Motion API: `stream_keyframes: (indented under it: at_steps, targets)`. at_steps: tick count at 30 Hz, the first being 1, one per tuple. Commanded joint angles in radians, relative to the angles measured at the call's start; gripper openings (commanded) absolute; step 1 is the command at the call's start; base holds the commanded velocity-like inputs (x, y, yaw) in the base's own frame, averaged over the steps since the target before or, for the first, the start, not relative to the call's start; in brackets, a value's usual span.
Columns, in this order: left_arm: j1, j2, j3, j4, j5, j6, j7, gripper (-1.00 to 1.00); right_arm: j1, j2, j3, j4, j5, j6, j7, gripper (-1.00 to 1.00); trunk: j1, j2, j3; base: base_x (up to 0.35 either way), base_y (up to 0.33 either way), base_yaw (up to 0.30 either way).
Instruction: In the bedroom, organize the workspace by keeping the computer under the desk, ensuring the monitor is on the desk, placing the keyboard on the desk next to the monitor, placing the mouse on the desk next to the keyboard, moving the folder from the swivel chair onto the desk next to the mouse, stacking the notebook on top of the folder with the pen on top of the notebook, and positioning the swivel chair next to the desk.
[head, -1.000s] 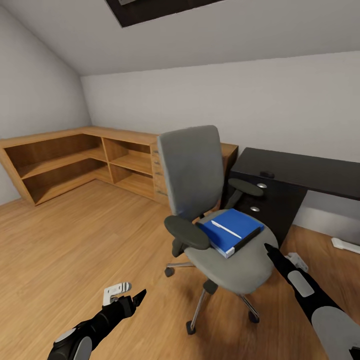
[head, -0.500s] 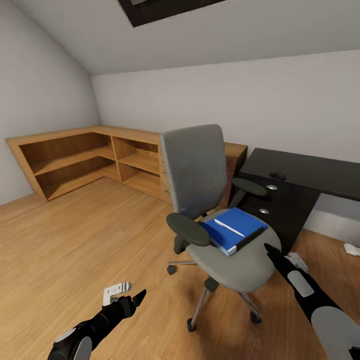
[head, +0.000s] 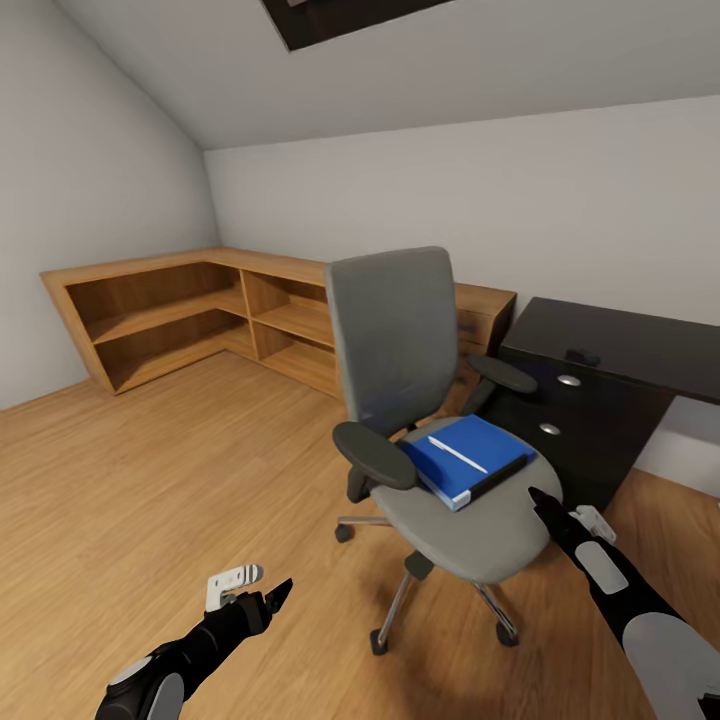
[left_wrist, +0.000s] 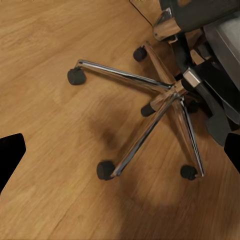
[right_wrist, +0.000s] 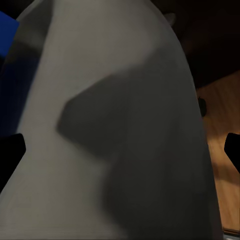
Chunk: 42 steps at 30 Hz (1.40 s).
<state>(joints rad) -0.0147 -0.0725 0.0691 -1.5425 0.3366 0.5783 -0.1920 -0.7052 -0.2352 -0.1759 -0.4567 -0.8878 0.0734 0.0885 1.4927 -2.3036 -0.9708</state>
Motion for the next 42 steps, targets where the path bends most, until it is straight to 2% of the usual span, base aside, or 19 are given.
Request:
stream_keyframes:
  at_steps: [1, 11, 17, 34, 42]
  targets:
    - [-0.001, -0.001, 0.003, -0.001, 0.004, 0.008, -0.004, 1.00, 0.000, 0.000, -0.005, 0.000, -0.007, 0.006, 0.006, 1.00, 0.000, 0.000, -0.001, 0.052, 0.000, 0.001]
    - [-0.001, -0.010, 0.001, 0.010, 0.003, 0.007, -0.004, 1.00, 0.001, 0.003, -0.007, -0.002, -0.003, -0.001, 0.006, 1.00, 0.000, 0.000, -0.001, 0.008, 0.000, 0.000]
    - [-0.001, -0.006, 0.001, 0.007, 0.003, 0.006, -0.004, 1.00, 0.001, -0.013, -0.008, -0.002, -0.006, 0.001, 0.006, 1.00, 0.000, 0.000, -0.001, 0.000, 0.000, 0.000]
    - [-0.001, -0.006, 0.001, 0.007, 0.002, 0.006, -0.004, 1.00, 0.001, -0.018, -0.010, -0.002, -0.008, 0.002, 0.007, 1.00, 0.000, 0.000, -0.001, 0.003, 0.000, 0.000]
    - [-0.001, -0.006, 0.002, 0.007, 0.003, 0.006, -0.004, 1.00, 0.001, -0.024, -0.010, -0.001, -0.008, 0.002, 0.007, 1.00, 0.000, 0.000, -0.001, 0.171, 0.000, 0.000]
